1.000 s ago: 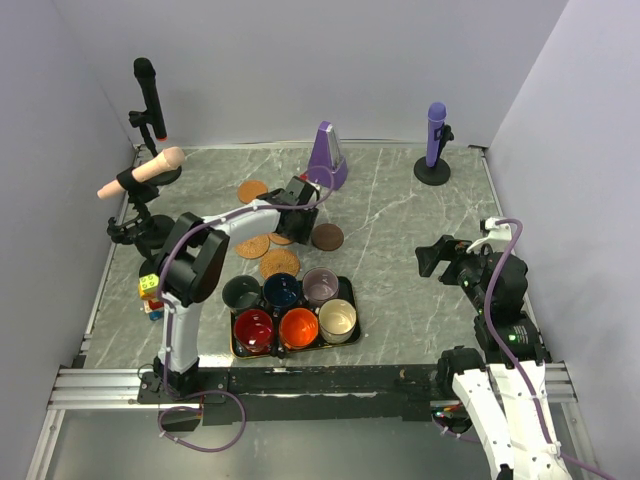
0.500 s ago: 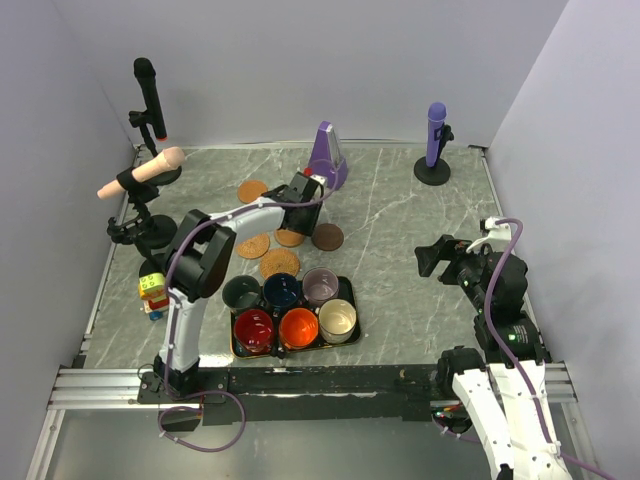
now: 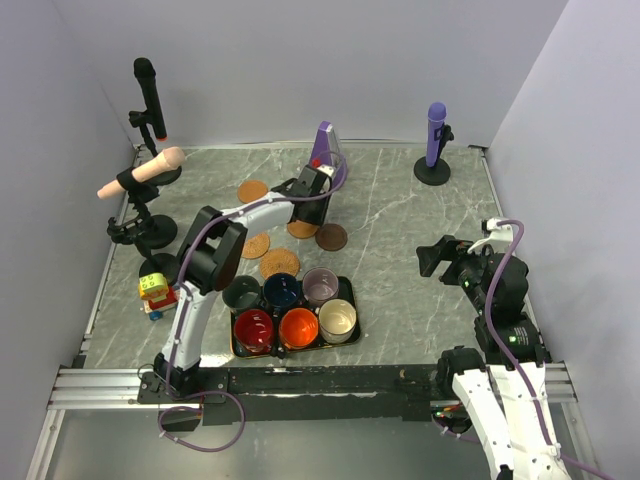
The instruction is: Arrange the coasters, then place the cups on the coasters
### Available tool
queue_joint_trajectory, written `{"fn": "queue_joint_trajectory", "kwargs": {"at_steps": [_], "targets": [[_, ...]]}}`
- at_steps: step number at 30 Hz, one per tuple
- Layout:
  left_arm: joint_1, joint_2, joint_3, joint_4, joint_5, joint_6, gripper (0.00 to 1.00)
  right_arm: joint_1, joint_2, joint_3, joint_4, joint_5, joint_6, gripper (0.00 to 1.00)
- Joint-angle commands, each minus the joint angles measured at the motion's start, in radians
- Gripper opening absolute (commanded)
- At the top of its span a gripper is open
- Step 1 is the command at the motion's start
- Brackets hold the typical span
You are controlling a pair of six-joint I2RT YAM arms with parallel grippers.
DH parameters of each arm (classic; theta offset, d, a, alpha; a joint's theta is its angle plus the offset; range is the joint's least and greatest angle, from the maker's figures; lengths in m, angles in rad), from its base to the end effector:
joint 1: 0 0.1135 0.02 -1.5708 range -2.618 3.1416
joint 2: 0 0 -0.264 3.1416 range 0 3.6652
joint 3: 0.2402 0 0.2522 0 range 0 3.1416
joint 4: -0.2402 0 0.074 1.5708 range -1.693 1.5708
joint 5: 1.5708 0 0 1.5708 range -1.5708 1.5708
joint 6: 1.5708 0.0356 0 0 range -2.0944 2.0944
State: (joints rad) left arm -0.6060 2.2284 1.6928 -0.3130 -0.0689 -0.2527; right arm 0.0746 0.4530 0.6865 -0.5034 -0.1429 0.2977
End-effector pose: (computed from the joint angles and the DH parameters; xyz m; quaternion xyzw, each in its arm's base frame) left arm 0.4083 -0.2800 0.1668 0.1523 0.9225 -0.1177 0.3345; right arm 0.1116 0.0134 0.3150 0.0454 0.7937 0.1676 0.5831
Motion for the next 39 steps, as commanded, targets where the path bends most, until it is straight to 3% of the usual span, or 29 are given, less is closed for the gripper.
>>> {"fn": "queue_joint_trajectory", "kwargs": {"at_steps": [1, 14, 23, 32, 39], "targets": [[-0.006, 0.068, 0.039, 0.006, -0.015, -0.003, 0.38, -0.006, -0.011, 0.013, -0.004, 0.016, -0.009, 0.96], [0.012, 0.146, 0.180, -0.055, -0.101, 0.004, 0.39, -0.004, 0.000, 0.021, -0.009, 0.020, -0.014, 0.96], [0.028, 0.149, 0.182, -0.054, -0.095, 0.013, 0.40, -0.004, 0.007, 0.018, -0.001, 0.008, -0.008, 0.96], [0.015, 0.037, 0.136, 0.029, -0.020, 0.053, 0.43, -0.006, 0.013, 0.013, 0.008, -0.006, -0.002, 0.96], [-0.034, -0.006, 0.077, 0.045, -0.101, 0.138, 0.50, -0.004, 0.000, 0.004, 0.006, -0.006, 0.001, 0.96]]}}
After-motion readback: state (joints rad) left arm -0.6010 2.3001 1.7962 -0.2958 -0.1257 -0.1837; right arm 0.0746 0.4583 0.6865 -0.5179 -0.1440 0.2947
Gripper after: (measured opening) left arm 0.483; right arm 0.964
